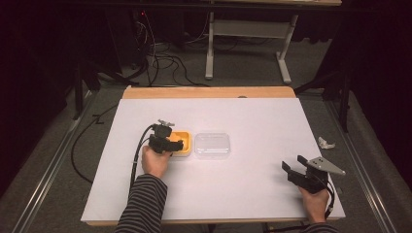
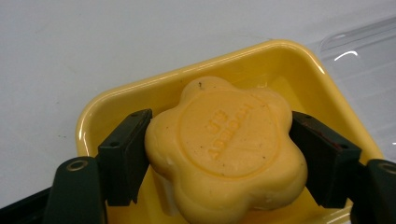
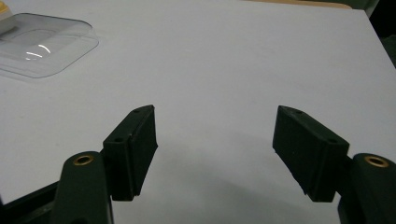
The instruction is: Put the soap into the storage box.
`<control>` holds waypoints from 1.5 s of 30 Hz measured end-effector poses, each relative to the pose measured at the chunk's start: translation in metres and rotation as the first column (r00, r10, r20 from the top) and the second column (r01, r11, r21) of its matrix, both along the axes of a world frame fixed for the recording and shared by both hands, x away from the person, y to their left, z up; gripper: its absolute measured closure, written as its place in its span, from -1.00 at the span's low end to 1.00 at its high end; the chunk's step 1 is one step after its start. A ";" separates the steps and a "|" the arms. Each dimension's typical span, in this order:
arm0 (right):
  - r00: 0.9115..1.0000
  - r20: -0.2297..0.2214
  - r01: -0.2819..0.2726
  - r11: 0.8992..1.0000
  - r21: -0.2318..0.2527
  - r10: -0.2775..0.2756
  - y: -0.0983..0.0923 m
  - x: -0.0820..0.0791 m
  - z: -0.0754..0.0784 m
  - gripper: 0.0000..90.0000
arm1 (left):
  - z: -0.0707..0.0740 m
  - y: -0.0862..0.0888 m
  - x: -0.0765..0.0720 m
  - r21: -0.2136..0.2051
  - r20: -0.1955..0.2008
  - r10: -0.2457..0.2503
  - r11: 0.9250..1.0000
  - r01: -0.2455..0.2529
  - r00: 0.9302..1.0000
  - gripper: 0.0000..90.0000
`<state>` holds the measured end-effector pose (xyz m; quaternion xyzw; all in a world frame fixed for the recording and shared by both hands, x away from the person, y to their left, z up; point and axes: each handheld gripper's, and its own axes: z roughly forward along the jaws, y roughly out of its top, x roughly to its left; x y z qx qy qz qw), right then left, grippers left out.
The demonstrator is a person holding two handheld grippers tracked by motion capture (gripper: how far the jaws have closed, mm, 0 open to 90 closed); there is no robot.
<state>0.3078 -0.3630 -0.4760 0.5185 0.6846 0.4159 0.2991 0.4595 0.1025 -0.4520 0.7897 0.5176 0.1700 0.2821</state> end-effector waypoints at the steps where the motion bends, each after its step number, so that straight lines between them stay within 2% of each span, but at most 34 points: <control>1: 1.000 -0.001 0.000 1.000 0.000 0.000 0.000 0.000 0.000 -0.31 | -0.001 0.000 0.000 0.004 -0.002 -0.001 1.000 0.001 1.000 -0.40; 8: 1.000 -0.007 -0.002 1.000 -0.007 0.002 0.001 0.000 0.000 -0.31 | -0.001 0.003 0.000 -0.009 -0.005 -0.011 1.000 0.011 1.000 -0.41; 15: 1.000 -0.009 -0.001 1.000 -0.004 0.001 0.001 0.000 0.000 -0.31 | 0.007 0.007 -0.003 -0.041 0.032 -0.007 0.999 0.009 0.999 -0.43; 19: 1.000 -0.009 -0.002 1.000 -0.005 0.002 0.001 0.000 0.000 -0.31 | 0.009 0.009 -0.006 -0.033 0.044 -0.010 0.999 0.011 0.999 -0.44; 22: 1.000 -0.008 -0.001 1.000 -0.007 0.001 0.001 0.000 0.000 -0.31 | 0.015 0.010 -0.010 -0.040 0.067 -0.019 0.999 0.022 0.998 -0.44; 31: 1.000 -0.009 -0.001 1.000 -0.004 0.001 0.001 0.000 0.000 -0.31 | 0.020 0.016 -0.016 -0.051 0.092 -0.025 0.998 0.030 0.995 -0.44; 36: 1.000 -0.008 -0.001 1.000 -0.007 0.001 0.001 0.000 0.000 -0.31 | 0.027 0.018 -0.021 -0.072 0.116 -0.026 0.997 0.034 0.993 -0.44; 45: 1.000 -0.011 -0.001 1.000 -0.007 0.001 0.001 0.000 0.000 -0.31 | 0.036 0.020 -0.031 -0.076 0.150 -0.050 0.995 0.061 0.987 -0.44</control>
